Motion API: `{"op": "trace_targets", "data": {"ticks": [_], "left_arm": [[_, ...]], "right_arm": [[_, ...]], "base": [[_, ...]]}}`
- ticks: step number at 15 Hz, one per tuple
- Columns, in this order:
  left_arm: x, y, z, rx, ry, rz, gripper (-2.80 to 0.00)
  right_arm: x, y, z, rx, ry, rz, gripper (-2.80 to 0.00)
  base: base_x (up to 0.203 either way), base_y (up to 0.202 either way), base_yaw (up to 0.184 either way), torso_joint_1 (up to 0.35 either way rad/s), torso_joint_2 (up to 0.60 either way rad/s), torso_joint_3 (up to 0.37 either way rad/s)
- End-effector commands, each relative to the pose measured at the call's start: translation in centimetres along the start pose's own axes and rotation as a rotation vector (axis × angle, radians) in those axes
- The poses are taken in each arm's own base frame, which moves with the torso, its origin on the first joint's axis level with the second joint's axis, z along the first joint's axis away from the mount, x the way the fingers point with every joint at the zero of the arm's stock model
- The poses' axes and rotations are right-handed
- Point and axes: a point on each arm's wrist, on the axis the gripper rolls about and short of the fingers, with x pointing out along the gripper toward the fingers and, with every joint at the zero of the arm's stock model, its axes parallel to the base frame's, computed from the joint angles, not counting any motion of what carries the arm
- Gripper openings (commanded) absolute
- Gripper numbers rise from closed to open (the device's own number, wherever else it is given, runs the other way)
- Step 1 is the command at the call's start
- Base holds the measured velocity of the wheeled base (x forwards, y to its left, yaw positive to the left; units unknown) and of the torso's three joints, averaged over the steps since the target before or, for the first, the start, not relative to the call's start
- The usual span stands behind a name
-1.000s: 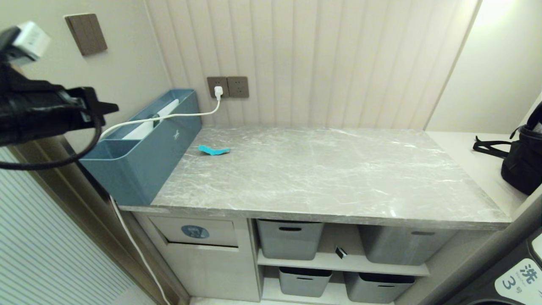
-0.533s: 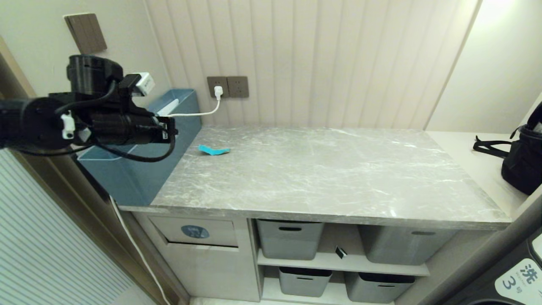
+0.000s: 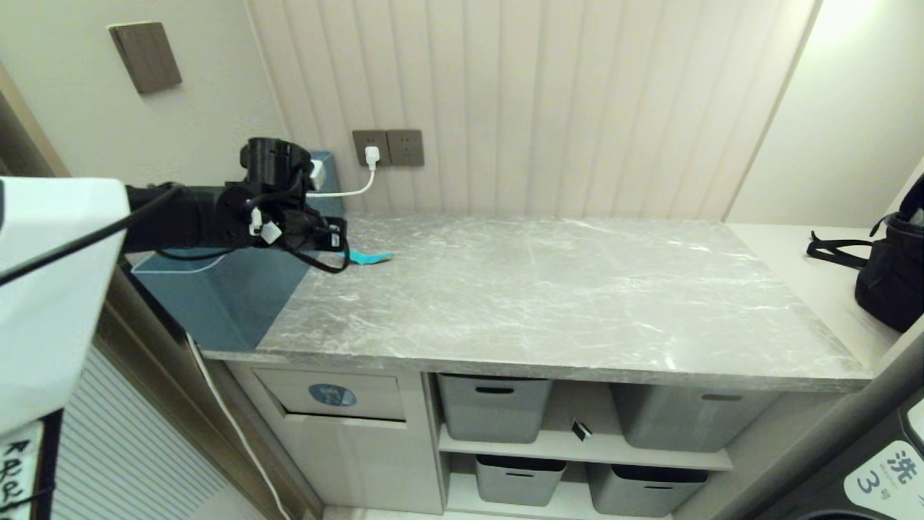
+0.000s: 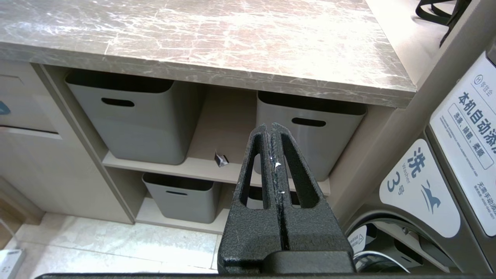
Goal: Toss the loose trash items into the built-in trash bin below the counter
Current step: Pick up the garbage
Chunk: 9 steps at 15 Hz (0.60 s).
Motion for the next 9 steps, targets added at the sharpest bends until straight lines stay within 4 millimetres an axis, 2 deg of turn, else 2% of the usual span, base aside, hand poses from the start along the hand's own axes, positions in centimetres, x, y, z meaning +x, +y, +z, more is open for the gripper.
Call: {"op": "trace_targets", "data": {"ticks": [1,4,6,9], "left_arm": [[2.8,0.0,-2.2,0.005,0.061,0.011,-2.80],[5.6,0.7,-2.8,-0.030,-0.068,0.035,-2.80],[6.5,0.8,-2.9,-0.038,-0.133,0.042,-2.80],[7.5,0.7,-3.8,0.012,-0.126,0.045,-2.80]], "right_arm": [[0.0,0.0,0.0,0.000,0.001,0.001,-2.80],[0.0,0.0,0.0,0.000,0.001,0.001,-2.80],[0.0,0.0,0.0,0.000,0.001,0.001,-2.80],[0.0,0.0,0.0,0.000,0.001,0.001,-2.80]], "base": [[0.000,0.000,0.000,0.000,0.00,0.000],[0.000,0.000,0.000,0.000,0.00,0.000],[0.000,0.000,0.000,0.000,0.00,0.000],[0.000,0.000,0.000,0.000,0.00,0.000]]}}
